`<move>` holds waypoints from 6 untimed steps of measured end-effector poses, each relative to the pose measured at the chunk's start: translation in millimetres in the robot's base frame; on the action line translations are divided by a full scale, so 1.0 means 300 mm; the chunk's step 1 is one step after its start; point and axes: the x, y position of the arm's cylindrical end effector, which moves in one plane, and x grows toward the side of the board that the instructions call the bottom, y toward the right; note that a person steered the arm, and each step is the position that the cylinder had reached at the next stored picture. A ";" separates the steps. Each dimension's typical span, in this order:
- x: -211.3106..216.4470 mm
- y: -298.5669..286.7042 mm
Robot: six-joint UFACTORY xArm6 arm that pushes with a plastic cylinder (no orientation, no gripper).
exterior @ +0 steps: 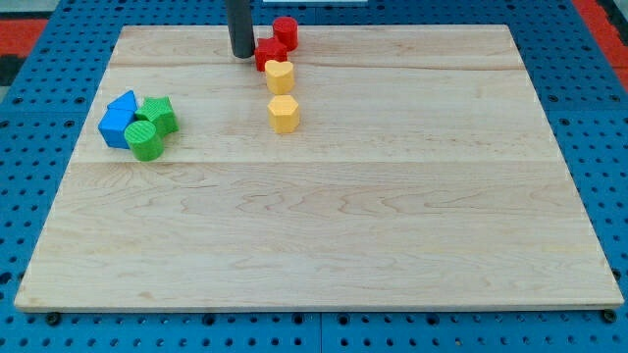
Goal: Slightly push the red star to the bottom of the red circle
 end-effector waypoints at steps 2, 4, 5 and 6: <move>0.017 0.050; 0.019 0.033; 0.019 0.045; 0.023 0.063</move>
